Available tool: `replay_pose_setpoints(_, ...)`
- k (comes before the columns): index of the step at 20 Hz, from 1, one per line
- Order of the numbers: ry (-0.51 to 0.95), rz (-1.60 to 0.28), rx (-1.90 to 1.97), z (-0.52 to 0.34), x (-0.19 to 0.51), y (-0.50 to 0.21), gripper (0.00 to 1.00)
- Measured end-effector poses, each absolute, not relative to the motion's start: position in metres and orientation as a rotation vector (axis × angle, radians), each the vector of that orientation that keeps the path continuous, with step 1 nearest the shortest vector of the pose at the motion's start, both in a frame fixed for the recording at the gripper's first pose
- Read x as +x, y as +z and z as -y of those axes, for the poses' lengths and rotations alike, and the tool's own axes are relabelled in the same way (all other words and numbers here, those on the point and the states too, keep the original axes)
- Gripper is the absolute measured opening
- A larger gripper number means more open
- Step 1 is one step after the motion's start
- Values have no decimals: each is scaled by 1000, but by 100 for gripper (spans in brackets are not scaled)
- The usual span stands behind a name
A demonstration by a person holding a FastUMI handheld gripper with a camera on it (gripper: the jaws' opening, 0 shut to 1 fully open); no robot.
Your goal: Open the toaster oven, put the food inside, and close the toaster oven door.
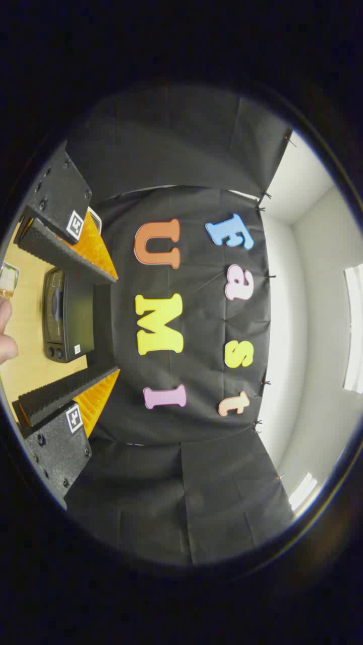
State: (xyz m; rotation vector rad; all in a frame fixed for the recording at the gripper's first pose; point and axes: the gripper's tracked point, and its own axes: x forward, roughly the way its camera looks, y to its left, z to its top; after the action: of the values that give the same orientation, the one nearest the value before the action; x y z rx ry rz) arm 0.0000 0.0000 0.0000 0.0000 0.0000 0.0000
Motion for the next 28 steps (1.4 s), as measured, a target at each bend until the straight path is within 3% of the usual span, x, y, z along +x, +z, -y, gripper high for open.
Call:
replay_pose_setpoints(17, -20, -26, 11, 15, 16, -6, 100)
replay_pose_setpoints(28, 23, -138, 57, 6, 46, -63, 100)
